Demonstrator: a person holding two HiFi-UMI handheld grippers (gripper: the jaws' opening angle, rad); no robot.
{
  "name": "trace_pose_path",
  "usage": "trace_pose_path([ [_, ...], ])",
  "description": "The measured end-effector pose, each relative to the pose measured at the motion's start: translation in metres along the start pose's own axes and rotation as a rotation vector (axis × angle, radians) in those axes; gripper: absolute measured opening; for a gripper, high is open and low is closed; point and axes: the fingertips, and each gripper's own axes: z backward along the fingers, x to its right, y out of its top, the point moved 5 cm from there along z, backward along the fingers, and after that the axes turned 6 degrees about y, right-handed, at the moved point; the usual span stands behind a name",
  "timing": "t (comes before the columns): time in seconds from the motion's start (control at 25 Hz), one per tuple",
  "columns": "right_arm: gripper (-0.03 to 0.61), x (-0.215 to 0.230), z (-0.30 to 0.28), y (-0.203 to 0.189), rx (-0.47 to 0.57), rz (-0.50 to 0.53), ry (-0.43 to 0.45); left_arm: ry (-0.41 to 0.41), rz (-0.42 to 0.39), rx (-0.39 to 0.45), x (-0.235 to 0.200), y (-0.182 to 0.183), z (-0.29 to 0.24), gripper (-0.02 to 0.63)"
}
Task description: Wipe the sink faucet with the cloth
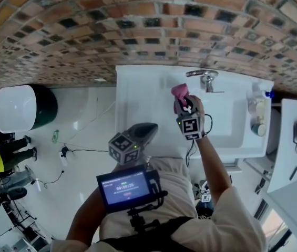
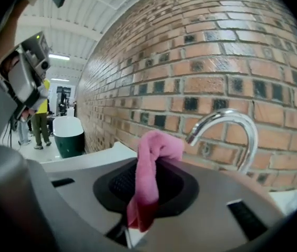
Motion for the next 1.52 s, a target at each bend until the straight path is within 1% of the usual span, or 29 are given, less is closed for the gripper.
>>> trace_pose_path([
  [0.04,0.074,0.006,0.002,-0.003,-0.02,-0.018,-0.041,-0.004,0.001,0.006,-0.001,0.001,0.004,0.0],
  [0.12,0.075,0.018,-0.001,-0.006,-0.078,-0.01,-0.115,-0.018,-0.002,0.024,-0.003,0.006,0.009,0.0],
  [0.2,0.075,0.026,-0.008,-0.006,-0.133,-0.022,-0.144,-0.035,-0.006,0.047,-0.003,0.011,0.013,0.0],
  [0.28,0.077,0.033,-0.021,-0.006,-0.174,-0.06,-0.166,-0.047,-0.009,0.063,-0.001,0.015,0.019,0.0],
  [0.4,0.077,0.052,-0.053,-0.013,-0.238,-0.111,-0.22,-0.059,-0.033,0.088,0.0,0.023,0.027,0.0],
  [0.48,0.077,0.059,-0.072,-0.014,-0.242,-0.167,-0.256,-0.058,-0.049,0.111,-0.002,0.03,0.035,0.0],
  [0.56,0.077,0.058,-0.076,-0.004,-0.214,-0.24,-0.307,-0.054,-0.057,0.132,-0.004,0.034,0.046,0.0],
  [0.64,0.077,0.051,-0.064,0.017,-0.173,-0.338,-0.364,-0.053,-0.063,0.15,-0.007,0.038,0.057,0.0],
  [0.72,0.077,0.035,-0.037,0.052,-0.068,-0.416,-0.384,-0.05,-0.073,0.175,-0.012,0.046,0.069,0.0],
  [0.76,0.077,0.025,-0.024,0.067,-0.011,-0.429,-0.372,-0.047,-0.076,0.19,-0.015,0.051,0.076,0.0],
  [0.84,0.077,0.005,0.0,0.087,0.061,-0.421,-0.326,-0.042,-0.078,0.22,-0.022,0.059,0.09,0.0],
  [0.92,0.077,-0.007,0.027,0.095,0.094,-0.417,-0.312,-0.039,-0.077,0.248,-0.03,0.065,0.103,0.0],
  [1.0,0.078,-0.014,0.056,0.1,0.108,-0.431,-0.341,-0.041,-0.068,0.274,-0.035,0.067,0.116,0.0],
  [1.12,0.077,-0.02,0.099,0.108,0.12,-0.45,-0.414,-0.062,-0.06,0.319,-0.035,0.073,0.142,0.0],
  [1.24,0.078,-0.024,0.134,0.105,0.129,-0.465,-0.483,-0.089,-0.103,0.367,-0.027,0.083,0.17,0.0],
  [1.36,0.077,-0.037,0.168,0.12,0.146,-0.431,-0.529,-0.113,-0.135,0.398,-0.027,0.084,0.193,0.0],
  [1.52,0.078,-0.066,0.215,0.152,0.171,-0.38,-0.566,-0.166,-0.116,0.423,-0.032,0.075,0.218,0.0],
])
